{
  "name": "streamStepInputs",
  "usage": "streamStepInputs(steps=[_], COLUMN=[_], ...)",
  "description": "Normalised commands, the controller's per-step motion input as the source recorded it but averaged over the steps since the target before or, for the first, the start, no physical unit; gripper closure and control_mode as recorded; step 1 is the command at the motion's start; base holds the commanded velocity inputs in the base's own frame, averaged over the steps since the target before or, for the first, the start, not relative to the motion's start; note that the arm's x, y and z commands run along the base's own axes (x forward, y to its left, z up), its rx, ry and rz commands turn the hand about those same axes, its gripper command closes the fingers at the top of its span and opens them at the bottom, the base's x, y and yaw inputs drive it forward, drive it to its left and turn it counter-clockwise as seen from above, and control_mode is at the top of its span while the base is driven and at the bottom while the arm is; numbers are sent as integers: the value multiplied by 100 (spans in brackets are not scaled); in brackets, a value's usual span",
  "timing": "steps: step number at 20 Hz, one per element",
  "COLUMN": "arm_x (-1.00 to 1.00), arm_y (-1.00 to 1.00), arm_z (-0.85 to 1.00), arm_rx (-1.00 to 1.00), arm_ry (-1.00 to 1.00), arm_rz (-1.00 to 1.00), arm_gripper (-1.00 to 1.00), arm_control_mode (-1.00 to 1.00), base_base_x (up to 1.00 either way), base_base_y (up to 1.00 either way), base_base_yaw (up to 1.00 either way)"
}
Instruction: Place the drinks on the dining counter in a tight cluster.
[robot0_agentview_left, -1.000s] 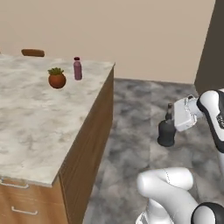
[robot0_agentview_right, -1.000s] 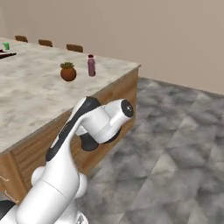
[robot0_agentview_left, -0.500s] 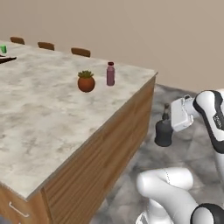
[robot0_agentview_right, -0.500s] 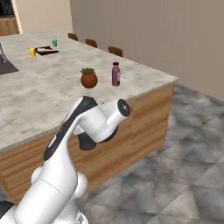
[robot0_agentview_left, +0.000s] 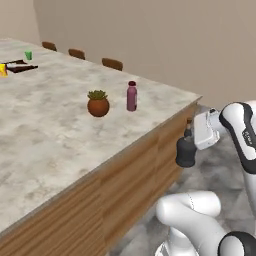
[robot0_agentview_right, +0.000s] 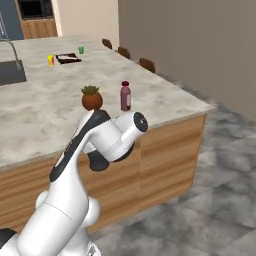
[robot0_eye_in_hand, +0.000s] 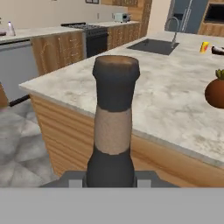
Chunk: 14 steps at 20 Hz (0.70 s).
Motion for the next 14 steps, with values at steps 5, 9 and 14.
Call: streamStepInputs(steps=[5,9,14], arm_x=[0,0,0], arm_y=[0,0,0], arm_z=[0,0,0], arm_rx=[0,0,0], arm_ry=[0,0,0], arm_rz=[0,0,0], arm_gripper=[100,100,100], arm_control_mode=[100,100,100], base_base_x=[57,60,66], base_base_y=[-100,-100,-100], base_base_yaw=[39,42,47])
